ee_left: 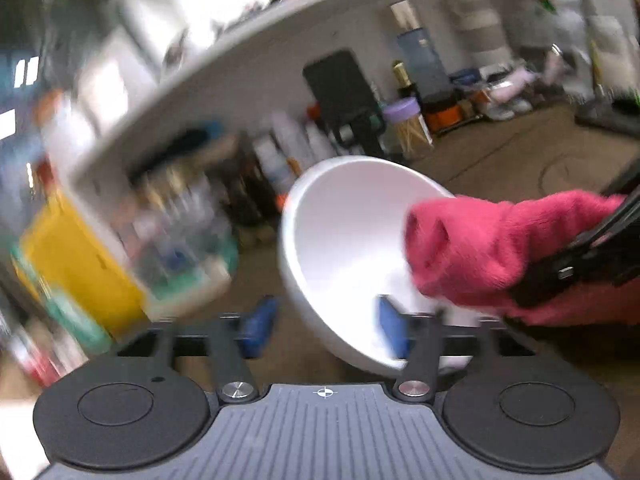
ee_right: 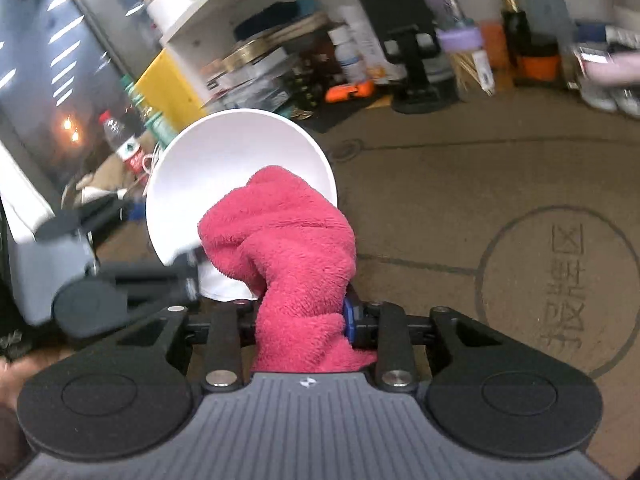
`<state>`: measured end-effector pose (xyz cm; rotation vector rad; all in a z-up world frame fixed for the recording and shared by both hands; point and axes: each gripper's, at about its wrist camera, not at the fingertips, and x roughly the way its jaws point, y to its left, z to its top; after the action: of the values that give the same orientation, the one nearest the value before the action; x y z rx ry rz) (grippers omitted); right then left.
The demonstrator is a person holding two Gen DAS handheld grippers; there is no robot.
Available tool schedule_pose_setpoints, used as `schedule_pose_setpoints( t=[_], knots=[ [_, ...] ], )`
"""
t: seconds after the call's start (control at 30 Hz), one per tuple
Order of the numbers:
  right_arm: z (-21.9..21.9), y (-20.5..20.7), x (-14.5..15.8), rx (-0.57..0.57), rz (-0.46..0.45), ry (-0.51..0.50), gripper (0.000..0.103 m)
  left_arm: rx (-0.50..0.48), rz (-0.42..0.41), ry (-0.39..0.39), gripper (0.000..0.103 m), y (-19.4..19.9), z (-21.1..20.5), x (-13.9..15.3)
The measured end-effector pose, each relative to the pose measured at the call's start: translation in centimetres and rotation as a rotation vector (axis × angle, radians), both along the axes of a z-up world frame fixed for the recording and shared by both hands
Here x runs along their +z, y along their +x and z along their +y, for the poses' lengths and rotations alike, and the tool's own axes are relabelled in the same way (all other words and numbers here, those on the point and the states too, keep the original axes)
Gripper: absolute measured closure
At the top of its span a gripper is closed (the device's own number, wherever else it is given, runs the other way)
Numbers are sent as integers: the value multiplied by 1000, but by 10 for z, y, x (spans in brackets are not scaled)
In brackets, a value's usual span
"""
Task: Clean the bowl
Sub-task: 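Keep rubbing the towel around the bowl interior with the right tool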
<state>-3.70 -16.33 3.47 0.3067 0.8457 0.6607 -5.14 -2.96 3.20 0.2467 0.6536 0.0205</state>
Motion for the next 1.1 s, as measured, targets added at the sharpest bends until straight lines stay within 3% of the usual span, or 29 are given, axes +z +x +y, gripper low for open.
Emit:
schedule_pose_setpoints(
  t=[0.03,0.13,0.17,0.23,0.27,0.3,0.4,0.53,0.6,0.7,0.8,0.87,0.93,0.97,1.03,1.1],
  knots=[
    [1,0,0,4,0,-5,71,24,25,-90,26,3,2,-3],
    [5,-4,1,14,-15,-46,71,110,57,-254,26,14,20,-10],
    [5,-5,1,16,-14,-50,71,131,65,-312,30,16,28,-11],
    [6,-3,3,25,-10,-63,71,136,59,-289,47,16,30,-10],
    [7,-1,4,30,-9,-70,70,124,57,-296,62,14,32,-10],
    [9,0,6,32,-8,-80,70,111,55,-301,68,12,33,-9],
    [15,2,15,44,-20,-131,70,61,34,-217,69,6,27,-8],
    [25,5,34,47,-64,-194,70,-53,-37,90,69,-16,-6,-10],
    [30,5,49,43,-116,-210,71,-90,-42,169,69,-21,-15,-9],
    [46,-14,72,102,-291,-263,71,-124,-31,206,68,-22,-18,-8],
    [71,-59,75,299,-571,-399,72,-181,-5,217,68,-19,-10,-4],
    [79,-79,66,394,-643,-505,72,-226,18,241,68,-18,-8,0],
    [78,-80,58,391,-623,-547,72,-261,37,253,68,-15,-7,2],
    [73,-71,52,346,-568,-540,72,-268,42,252,68,-13,-6,2],
    [53,-43,39,198,-403,-472,72,-257,45,254,66,-9,-6,1],
    [28,-16,22,91,-243,-330,71,-223,33,247,56,-8,-7,-4]
  ],
)
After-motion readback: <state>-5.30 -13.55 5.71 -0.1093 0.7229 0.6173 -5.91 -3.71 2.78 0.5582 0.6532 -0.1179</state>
